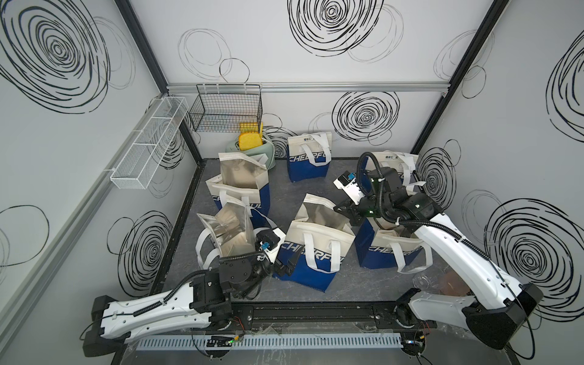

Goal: Open the takeout bag
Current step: Place the takeout bag at the center of the board.

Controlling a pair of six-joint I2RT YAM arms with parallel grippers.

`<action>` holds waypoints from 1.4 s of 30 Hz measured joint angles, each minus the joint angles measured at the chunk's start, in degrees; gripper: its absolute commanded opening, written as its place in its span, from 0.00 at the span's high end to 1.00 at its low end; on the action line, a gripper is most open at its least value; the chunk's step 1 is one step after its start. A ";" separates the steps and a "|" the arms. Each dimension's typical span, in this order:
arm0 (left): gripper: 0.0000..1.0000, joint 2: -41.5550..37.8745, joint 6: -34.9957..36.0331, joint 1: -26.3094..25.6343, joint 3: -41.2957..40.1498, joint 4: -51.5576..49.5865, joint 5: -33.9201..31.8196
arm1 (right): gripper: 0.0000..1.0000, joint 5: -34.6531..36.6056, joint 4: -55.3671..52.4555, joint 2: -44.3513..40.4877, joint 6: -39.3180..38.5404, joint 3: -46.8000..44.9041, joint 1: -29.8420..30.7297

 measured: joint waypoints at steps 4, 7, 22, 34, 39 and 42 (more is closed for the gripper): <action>0.03 0.83 -0.59 0.28 1.49 -1.84 -4.33 | 1.00 1.88 -0.68 0.17 3.74 3.91 0.02; 0.02 1.84 -2.12 1.60 4.35 -3.96 -6.67 | 1.00 3.06 -2.23 0.17 6.75 6.97 0.02; 0.02 12.48 -11.91 18.45 23.06 -16.79 -3.10 | 1.00 -3.30 -9.66 2.40 25.11 10.34 -1.36; 0.02 20.57 -14.71 27.63 31.21 -20.44 4.83 | 1.00 -6.82 -8.72 -4.66 34.99 5.90 -3.08; 0.02 24.22 -15.30 30.64 35.87 -21.40 7.63 | 1.00 -6.62 -8.61 -7.87 36.89 0.42 -2.82; 0.02 25.86 -15.61 31.58 37.22 -21.49 8.98 | 1.00 -6.38 -7.63 -8.90 37.97 -1.53 -2.82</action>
